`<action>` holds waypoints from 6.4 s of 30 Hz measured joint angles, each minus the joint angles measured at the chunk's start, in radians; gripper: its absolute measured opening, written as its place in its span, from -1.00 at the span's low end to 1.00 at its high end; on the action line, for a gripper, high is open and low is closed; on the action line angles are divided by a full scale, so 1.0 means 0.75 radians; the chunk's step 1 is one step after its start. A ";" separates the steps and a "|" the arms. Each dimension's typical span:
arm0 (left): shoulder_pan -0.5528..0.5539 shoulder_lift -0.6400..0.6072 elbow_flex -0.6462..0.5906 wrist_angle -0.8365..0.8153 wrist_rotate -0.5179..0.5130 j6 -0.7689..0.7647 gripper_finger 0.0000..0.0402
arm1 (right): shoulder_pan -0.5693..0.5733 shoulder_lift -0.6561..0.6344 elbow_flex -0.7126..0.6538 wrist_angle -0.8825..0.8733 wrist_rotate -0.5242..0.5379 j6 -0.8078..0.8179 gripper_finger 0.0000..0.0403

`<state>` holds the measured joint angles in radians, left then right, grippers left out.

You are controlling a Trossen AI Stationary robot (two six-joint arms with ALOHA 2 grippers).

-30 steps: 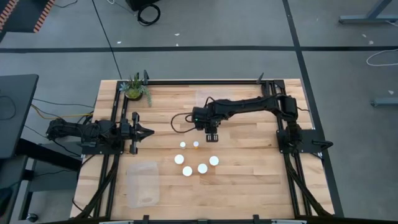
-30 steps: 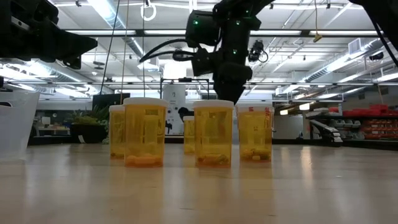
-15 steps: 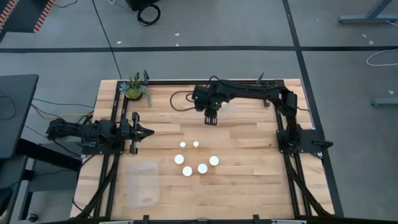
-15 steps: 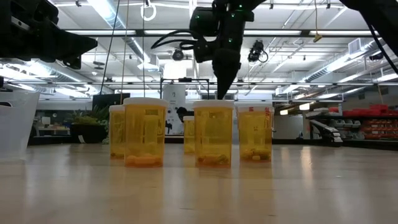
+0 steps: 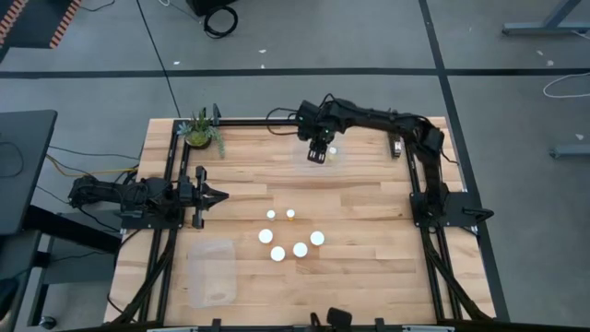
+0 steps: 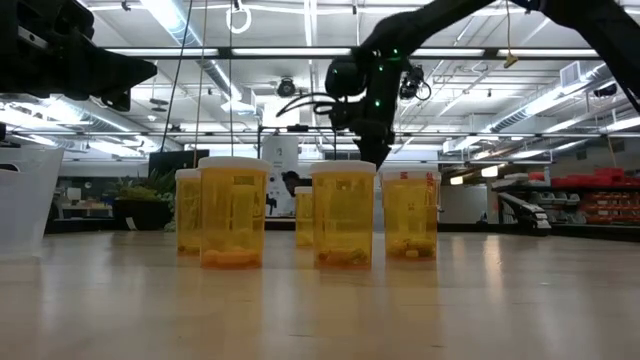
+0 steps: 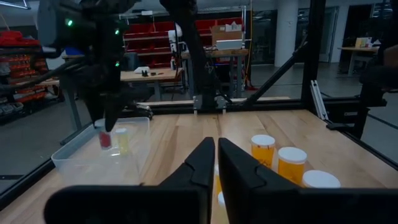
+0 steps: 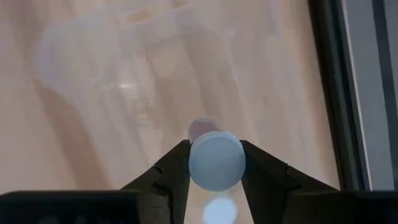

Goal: Pick and place medicine bottles into bin by pill shape (circle, oval)
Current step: Put the small blue pill bottle into the top transparent bin, then adjust the small yellow pill bottle in the top transparent bin, then put the small orange pill bottle into the top transparent bin

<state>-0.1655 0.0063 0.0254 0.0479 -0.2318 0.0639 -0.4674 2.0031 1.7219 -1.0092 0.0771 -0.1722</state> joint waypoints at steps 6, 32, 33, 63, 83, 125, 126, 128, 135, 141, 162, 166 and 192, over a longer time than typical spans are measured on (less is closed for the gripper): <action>0.000 0.000 0.000 0.000 0.000 0.000 -0.85 | -0.035 0.000 -0.124 0.172 -0.073 -0.010 -0.33; 0.000 0.000 0.000 0.000 0.000 0.000 -0.83 | -0.106 0.002 -0.227 0.371 -0.103 -0.007 -0.33; 0.000 0.000 0.000 0.000 0.000 0.000 -0.84 | -0.104 0.002 -0.227 0.370 -0.104 -0.007 -0.33; 0.000 0.000 0.000 0.000 0.000 0.000 -0.83 | -0.089 0.000 -0.298 0.306 -0.129 -0.018 0.12; 0.000 0.000 0.000 0.000 0.000 -0.001 -0.82 | -0.090 0.000 -0.280 0.134 -0.029 -0.094 0.23; 0.000 0.000 0.000 0.000 0.000 0.000 -0.86 | -0.216 0.001 -0.280 0.050 -0.062 -0.200 -0.37; 0.000 0.000 0.000 0.000 0.000 0.000 -0.87 | -0.215 0.001 -0.280 0.051 -0.064 -0.205 -0.37; 0.000 0.000 0.000 0.000 0.000 0.000 -0.87 | -0.215 0.001 -0.280 0.062 -0.065 -0.218 -0.37; 0.000 0.000 0.000 0.000 0.000 0.000 -0.82 | -0.222 0.001 -0.280 0.114 -0.065 -0.225 -0.36; 0.000 0.000 0.000 0.000 0.000 0.000 -0.85 | -0.236 0.001 -0.280 0.113 -0.064 -0.204 -0.36; 0.000 0.000 0.000 0.000 0.000 -0.001 -0.87 | -0.237 0.001 -0.280 0.143 -0.027 -0.184 -0.18; 0.000 0.000 0.000 0.000 0.000 -0.001 -0.86 | -0.237 0.001 -0.280 0.141 -0.027 -0.180 -0.05; 0.000 0.000 0.000 0.001 0.000 0.000 -0.83 | -0.214 -0.011 0.016 -0.074 0.057 -0.079 0.00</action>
<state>-0.1655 0.0063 0.0254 0.0483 -0.2320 0.0636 -0.6276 1.9949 1.7340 -1.0648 0.1201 -0.2315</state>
